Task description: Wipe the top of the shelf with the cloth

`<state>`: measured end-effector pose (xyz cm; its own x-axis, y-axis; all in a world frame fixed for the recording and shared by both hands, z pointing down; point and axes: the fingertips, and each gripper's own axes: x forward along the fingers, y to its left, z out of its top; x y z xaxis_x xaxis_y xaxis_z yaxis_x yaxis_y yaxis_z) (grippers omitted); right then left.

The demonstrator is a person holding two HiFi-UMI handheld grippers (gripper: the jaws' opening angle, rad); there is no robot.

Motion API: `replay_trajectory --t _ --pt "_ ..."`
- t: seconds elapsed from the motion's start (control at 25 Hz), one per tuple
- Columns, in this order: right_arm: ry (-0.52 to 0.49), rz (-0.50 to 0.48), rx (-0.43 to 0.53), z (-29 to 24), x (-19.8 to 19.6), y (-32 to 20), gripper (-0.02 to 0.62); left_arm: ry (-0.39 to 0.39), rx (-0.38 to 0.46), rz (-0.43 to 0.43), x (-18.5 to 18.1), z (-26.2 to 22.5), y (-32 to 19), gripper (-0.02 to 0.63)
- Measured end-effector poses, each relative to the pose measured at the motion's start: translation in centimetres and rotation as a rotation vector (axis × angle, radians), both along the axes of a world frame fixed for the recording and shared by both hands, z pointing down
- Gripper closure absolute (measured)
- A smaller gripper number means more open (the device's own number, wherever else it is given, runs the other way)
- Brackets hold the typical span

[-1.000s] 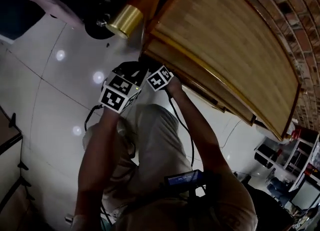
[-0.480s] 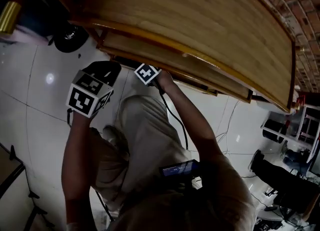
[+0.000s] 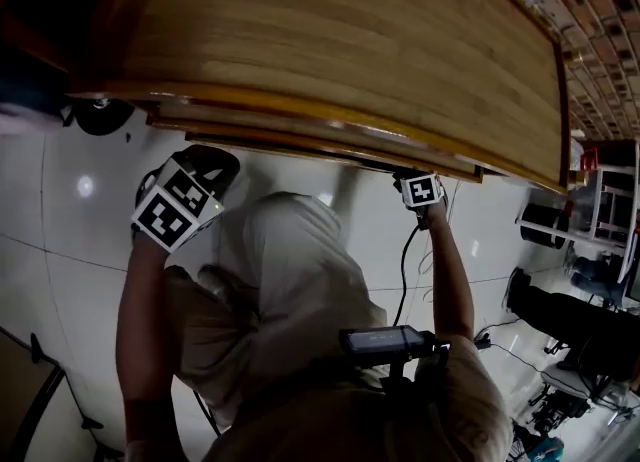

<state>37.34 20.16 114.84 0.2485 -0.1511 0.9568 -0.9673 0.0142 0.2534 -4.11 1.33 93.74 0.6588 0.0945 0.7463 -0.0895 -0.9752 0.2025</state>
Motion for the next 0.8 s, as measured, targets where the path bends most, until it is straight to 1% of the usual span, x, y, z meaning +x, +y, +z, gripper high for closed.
replay_trajectory --t 0.04,0.08,0.12,0.16,0.2,0.24,0.32,0.4,0.44,0.48,0.56,0.68,0.8 --pt "-0.026 -0.008 0.035 0.2 -0.1 -0.4 0.5 0.019 -0.016 -0.01 0.0 -0.1 0.0 0.601" --pt "-0.027 -0.038 0.059 0.0 -0.4 -1.1 0.5 0.038 -0.046 -0.037 0.0 -0.1 0.0 0.601" --pt "-0.01 -0.069 0.064 -0.7 -0.9 -1.5 0.5 0.055 -0.081 -0.076 0.1 0.0 0.3 0.601" --pt "-0.006 -0.079 0.052 -1.7 -1.8 -1.1 0.5 0.07 -0.109 -0.117 0.2 0.2 0.8 0.601" --pt "-0.029 -0.072 0.036 -2.9 -3.2 0.0 0.5 0.08 -0.12 -0.149 0.4 0.3 1.5 0.601" --pt "-0.072 -0.07 0.034 -4.5 -5.2 1.2 0.5 0.092 -0.112 -0.172 0.5 0.4 2.3 0.601" --pt "-0.163 -0.106 0.074 -8.9 -9.7 3.0 0.5 0.143 -0.088 -0.225 0.5 0.1 3.8 0.601" --pt "-0.238 -0.128 0.125 -14.7 -14.0 3.9 0.5 0.187 -0.082 -0.311 0.0 -1.2 4.8 0.601" --pt "-0.275 -0.131 0.152 -17.9 -16.0 4.1 0.5 0.187 -0.081 -0.353 -0.4 -2.2 5.4 0.601" --pt "-0.308 -0.137 0.176 -21.3 -17.8 4.1 0.5 0.178 -0.081 -0.386 -0.7 -3.8 6.1 0.601" --pt "-0.361 -0.154 0.217 -28.1 -20.6 3.9 0.5 0.165 -0.087 -0.413 -0.5 -8.7 8.2 0.601" --pt "-0.419 -0.163 0.28 -37.9 -23.1 3.0 0.5 0.17 -0.077 -0.374 0.6 -17.3 10.9 0.601" --pt "-0.441 -0.171 0.346 -47.1 -23.7 1.5 0.5 0.177 -0.06 -0.326 1.2 -25.4 12.5 0.601"
